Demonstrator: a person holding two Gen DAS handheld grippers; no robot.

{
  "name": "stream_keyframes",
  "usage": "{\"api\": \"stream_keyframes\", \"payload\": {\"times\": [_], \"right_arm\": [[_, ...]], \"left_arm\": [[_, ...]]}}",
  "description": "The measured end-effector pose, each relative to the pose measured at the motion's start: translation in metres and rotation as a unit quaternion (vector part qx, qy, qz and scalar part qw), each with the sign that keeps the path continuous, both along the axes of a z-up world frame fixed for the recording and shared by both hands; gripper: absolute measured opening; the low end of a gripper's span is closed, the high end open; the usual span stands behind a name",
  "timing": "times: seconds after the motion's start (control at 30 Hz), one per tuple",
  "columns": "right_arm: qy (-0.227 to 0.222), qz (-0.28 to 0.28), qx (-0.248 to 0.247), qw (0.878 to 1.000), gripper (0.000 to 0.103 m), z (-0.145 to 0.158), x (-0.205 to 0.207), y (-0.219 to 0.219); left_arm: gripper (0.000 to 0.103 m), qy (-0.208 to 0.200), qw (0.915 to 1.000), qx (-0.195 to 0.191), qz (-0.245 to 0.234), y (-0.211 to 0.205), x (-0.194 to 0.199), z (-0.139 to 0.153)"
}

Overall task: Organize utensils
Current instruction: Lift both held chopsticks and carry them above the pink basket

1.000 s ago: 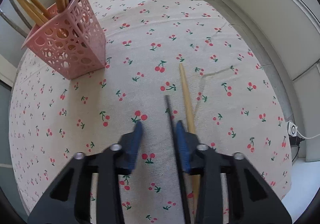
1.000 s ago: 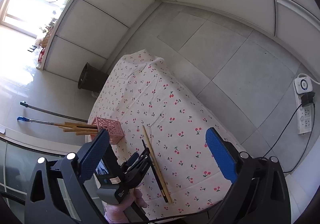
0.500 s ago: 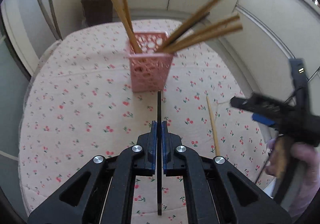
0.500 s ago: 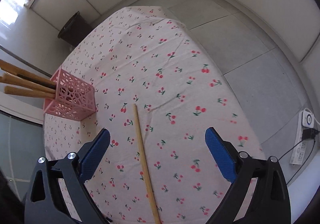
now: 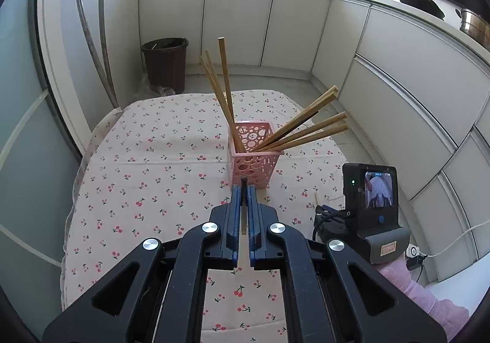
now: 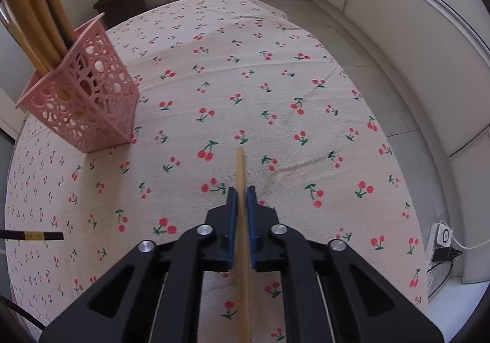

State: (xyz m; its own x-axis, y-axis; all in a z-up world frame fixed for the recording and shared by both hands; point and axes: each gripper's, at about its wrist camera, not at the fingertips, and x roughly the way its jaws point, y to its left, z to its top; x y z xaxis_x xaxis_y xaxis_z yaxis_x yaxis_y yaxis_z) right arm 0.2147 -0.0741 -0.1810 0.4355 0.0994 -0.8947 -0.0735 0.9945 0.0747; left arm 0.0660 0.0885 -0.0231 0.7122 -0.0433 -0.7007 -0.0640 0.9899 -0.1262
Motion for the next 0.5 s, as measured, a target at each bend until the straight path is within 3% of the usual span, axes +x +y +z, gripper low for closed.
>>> {"api": "stream_keyframes", "payload": {"times": [0.17,0.3,0.5], "right_arm": [[-0.010,0.056,0.055,0.997,0.006,0.014,-0.024,0.025],[-0.055,0.120,0.102,0.986,0.006,0.054,-0.055,0.044],[-0.132,0.185,0.131,0.965,0.006,0.120,-0.104,0.056]], "left_arm": [[0.004,-0.014,0.9998,0.003,0.013,0.008,-0.006,0.006],[0.004,-0.021,0.9996,-0.002,0.018,0.013,-0.010,0.011],[0.004,-0.030,0.9993,-0.006,0.022,0.019,-0.018,0.020]]}}
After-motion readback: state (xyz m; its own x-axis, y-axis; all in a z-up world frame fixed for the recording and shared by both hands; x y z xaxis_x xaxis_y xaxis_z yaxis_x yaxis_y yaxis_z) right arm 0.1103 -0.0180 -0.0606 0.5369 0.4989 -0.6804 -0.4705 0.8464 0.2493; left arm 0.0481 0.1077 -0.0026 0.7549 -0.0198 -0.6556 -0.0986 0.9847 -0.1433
